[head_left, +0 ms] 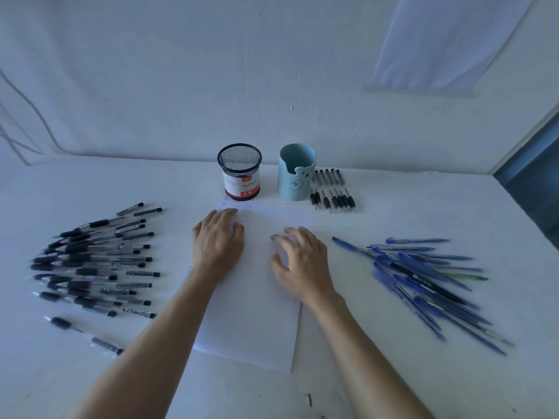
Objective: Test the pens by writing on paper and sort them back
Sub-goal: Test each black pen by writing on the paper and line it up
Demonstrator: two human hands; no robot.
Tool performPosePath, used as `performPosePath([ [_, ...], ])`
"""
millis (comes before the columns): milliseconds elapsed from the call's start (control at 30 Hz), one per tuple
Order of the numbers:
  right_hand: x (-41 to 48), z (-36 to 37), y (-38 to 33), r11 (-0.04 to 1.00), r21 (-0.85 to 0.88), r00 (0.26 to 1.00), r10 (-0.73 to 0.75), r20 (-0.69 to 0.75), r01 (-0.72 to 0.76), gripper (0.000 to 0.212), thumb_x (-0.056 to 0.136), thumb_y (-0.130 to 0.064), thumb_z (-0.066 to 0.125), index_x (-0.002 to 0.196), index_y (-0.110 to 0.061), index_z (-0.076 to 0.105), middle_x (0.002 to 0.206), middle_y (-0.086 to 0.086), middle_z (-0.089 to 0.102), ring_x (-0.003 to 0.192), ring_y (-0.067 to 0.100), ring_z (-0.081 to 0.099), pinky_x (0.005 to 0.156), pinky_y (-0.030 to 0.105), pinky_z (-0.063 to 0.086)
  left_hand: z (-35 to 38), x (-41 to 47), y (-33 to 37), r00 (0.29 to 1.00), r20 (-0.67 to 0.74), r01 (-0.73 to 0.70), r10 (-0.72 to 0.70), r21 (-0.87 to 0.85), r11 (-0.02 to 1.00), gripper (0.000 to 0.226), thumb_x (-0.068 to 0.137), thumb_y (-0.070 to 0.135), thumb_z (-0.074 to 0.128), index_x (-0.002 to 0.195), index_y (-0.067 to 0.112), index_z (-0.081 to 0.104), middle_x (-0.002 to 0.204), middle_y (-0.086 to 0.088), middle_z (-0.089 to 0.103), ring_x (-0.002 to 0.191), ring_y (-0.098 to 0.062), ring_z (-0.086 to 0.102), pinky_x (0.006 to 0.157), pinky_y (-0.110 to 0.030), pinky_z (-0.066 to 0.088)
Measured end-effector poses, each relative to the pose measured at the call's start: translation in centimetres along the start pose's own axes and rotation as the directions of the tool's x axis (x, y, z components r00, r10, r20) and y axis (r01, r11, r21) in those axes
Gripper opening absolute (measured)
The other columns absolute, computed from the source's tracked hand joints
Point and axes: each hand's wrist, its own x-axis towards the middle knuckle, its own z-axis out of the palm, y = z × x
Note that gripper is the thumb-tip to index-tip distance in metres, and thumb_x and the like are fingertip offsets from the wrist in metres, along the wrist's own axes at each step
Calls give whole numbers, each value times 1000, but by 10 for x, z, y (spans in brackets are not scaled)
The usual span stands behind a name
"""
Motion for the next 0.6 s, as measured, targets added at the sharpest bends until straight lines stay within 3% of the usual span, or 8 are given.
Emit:
performPosePath([
  [167, -12, -2, -2, 994, -113, 974, 37, 224, -12, 74, 82, -55, 11, 144, -31, 45, 159, 5, 33, 149, 28, 21, 118, 48, 15, -28, -6, -4, 983, 5, 170, -184, -409, 897, 39, 91, 15, 44, 122, 19, 67, 124, -2, 68, 118, -25, 59, 99, -35, 45],
  [267, -11, -5, -3, 991, -132, 974, 38, 223, -8, 69, 85, -54, 15, 144, -32, 43, 160, 4, 31, 149, 27, 21, 117, 47, 14, -45, -5, -15, 981, 84, 191, -177, -602, 775, 32, 82, 28, 47, 102, 28, 72, 111, 9, 72, 113, -15, 63, 99, -35, 49],
  [333, -12, -5, -3, 990, -142, 975, 40, 219, -9, 65, 87, -53, 20, 144, -31, 44, 159, 4, 32, 148, 27, 22, 117, 46, 15, -50, -5, -24, 988, 55, 146, -141, -607, 781, 23, 86, 21, 52, 95, 26, 72, 106, 7, 74, 108, -16, 66, 99, -38, 51],
  [367, -12, -5, -4, 989, -147, 976, 40, 215, -8, 67, 86, -54, 17, 144, -31, 44, 159, 4, 33, 148, 27, 23, 117, 47, 15, -52, -5, -29, 992, 8, 108, -124, -545, 831, 22, 89, 14, 53, 96, 23, 72, 105, 4, 74, 106, -17, 66, 98, -38, 51],
  [433, -14, -6, -5, 989, -150, 977, 36, 209, -4, 73, 83, -55, 11, 144, -31, 43, 159, 4, 32, 148, 27, 23, 117, 47, 16, -54, -4, -44, 987, -143, 32, -71, -262, 965, 23, 91, 7, 56, 103, 19, 72, 110, -1, 72, 111, -24, 61, 96, -39, 47],
  [500, -15, -5, -6, 988, -153, 977, 33, 212, -1, 76, 82, -55, 8, 145, -31, 41, 160, 4, 31, 149, 27, 22, 118, 48, 16, -59, 0, -56, 973, -230, 33, -24, 35, 999, 30, 90, 11, 58, 118, 19, 68, 127, -6, 64, 125, -30, 47, 101, -46, 36],
  [600, -15, -4, -6, 987, -163, 975, 39, 219, -3, 76, 82, -55, 7, 146, -30, 40, 161, 4, 29, 149, 26, 20, 119, 48, 15, -69, 15, -70, 988, -111, 131, -107, 235, 963, 53, 95, 17, 47, 148, 22, 40, 159, -3, 31, 148, -28, 16, 112, -55, 19],
])
